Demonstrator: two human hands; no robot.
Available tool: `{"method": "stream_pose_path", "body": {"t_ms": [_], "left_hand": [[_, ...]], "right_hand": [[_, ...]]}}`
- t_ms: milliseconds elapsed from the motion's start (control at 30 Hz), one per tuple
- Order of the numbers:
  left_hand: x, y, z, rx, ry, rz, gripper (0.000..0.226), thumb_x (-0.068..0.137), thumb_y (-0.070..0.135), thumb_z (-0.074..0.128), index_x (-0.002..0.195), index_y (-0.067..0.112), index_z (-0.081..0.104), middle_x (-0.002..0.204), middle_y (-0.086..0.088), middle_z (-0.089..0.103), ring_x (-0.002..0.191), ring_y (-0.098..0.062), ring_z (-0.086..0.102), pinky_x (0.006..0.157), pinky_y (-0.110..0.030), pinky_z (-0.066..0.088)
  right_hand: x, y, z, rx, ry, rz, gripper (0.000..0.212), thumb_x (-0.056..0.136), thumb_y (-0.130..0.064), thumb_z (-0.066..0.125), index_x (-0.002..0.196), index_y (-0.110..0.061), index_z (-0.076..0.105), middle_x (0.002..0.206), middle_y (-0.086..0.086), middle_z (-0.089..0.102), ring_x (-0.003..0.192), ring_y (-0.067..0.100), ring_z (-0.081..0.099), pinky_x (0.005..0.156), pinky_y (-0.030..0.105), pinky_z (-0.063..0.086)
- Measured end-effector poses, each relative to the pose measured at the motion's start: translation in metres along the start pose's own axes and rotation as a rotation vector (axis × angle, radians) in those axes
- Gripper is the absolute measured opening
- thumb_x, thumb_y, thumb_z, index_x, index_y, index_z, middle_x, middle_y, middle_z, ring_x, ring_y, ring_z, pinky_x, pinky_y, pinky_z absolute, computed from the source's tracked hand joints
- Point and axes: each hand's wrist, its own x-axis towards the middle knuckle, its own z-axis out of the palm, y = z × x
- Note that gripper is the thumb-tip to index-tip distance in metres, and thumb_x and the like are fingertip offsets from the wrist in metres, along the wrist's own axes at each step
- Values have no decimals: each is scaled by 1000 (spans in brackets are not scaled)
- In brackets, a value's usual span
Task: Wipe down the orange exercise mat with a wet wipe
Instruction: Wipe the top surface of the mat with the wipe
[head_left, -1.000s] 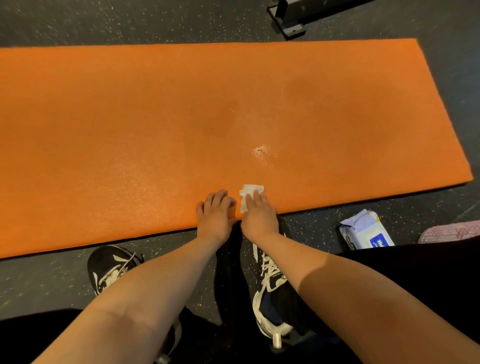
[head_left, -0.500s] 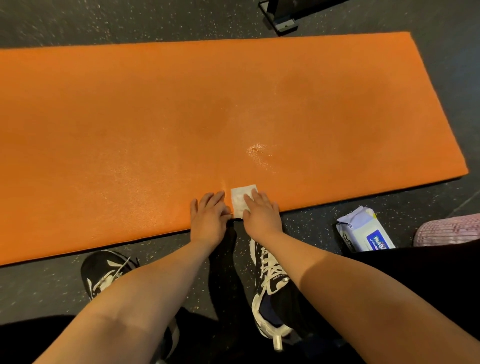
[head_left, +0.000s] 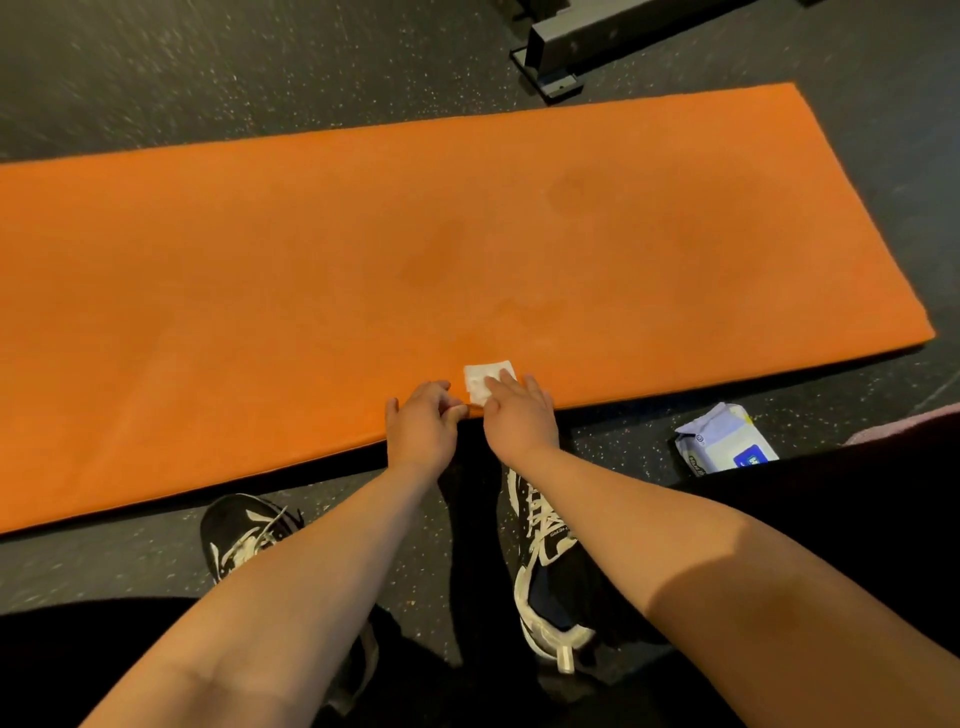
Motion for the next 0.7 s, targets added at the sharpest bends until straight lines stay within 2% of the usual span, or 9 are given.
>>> {"method": "stream_pose_path", "body": {"t_ms": [167,367,700], "left_hand": [[-24,-20,-21,72,21,-41,10,98,25,62,88,25,61,141,5,57,128,-18,53,121,-51,13],[-41,-32,-22,113,53,-42,9,99,25,61,90,24,62,140,8,57,125,-17,55,121,-49,12],[-46,-35,-13,89,75,-60,9,99,22,60,90,23,62,134,8,59,121,-16,56,121,-49,15]], "right_hand": [[-19,-17,16,6,-48,-54,47,109,-31,29,155,-28,38,167,-5,23,155,25,4,125,44,6],[-34,-22,34,14,-17,-99,47,109,-30,29,156,-28,36,167,-7,20,155,25,3,126,43,2],[-37,-15,37,-46,10,-118,47,108,-34,29,154,-29,39,166,-6,25,152,24,10,124,44,9]]}}
